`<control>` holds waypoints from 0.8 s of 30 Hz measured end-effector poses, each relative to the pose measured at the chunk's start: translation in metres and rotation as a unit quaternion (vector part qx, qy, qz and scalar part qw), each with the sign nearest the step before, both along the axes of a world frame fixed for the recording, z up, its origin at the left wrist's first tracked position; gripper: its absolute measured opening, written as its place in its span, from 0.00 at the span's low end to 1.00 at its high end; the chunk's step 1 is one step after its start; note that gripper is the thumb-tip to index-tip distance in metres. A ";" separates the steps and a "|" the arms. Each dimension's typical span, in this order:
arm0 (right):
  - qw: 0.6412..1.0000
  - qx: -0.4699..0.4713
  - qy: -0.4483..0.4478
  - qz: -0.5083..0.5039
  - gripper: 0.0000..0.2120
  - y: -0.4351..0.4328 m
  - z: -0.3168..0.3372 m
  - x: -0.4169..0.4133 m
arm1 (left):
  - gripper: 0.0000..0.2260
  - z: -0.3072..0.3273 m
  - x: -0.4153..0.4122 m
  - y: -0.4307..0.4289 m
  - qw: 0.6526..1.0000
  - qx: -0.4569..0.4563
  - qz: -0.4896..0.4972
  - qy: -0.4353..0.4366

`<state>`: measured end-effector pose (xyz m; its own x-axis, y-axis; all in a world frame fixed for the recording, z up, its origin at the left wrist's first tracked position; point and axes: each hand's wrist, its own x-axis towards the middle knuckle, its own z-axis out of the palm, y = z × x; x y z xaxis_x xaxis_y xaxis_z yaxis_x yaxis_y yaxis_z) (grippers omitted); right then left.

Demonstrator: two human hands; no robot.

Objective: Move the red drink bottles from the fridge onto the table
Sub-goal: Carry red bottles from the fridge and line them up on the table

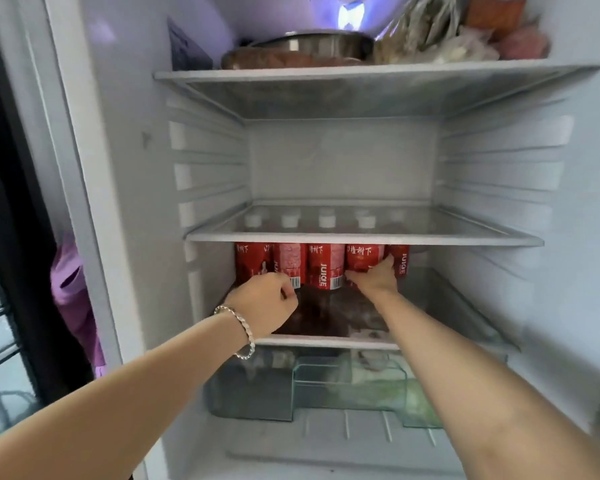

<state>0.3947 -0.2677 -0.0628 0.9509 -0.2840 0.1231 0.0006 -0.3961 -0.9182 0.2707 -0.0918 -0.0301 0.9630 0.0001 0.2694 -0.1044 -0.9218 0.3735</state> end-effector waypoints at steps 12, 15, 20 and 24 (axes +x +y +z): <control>0.998 -0.022 -0.063 -0.014 0.47 0.003 -0.006 -0.072 | 0.09 -0.020 0.007 -0.005 0.985 -0.150 -0.067 -0.053; 0.997 -0.024 -0.075 -0.009 0.47 0.011 -0.014 -0.104 | 0.14 -0.013 -0.007 -0.014 0.979 -0.148 -0.098 -0.101; 0.991 -0.035 -0.123 0.038 0.41 0.028 -0.018 -0.133 | 0.29 0.018 -0.030 -0.021 0.968 -0.041 -0.130 -0.210; 0.969 -0.165 -0.166 0.081 0.44 0.050 -0.014 -0.145 | 0.14 0.033 -0.029 -0.018 0.970 0.052 -0.087 -0.222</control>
<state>0.2500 -0.2178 -0.0768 0.8720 -0.0261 0.4888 0.3616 -0.6385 -0.6794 0.2420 -0.1096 0.0032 0.7346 -0.2018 0.6478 -0.3919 -0.9056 0.1623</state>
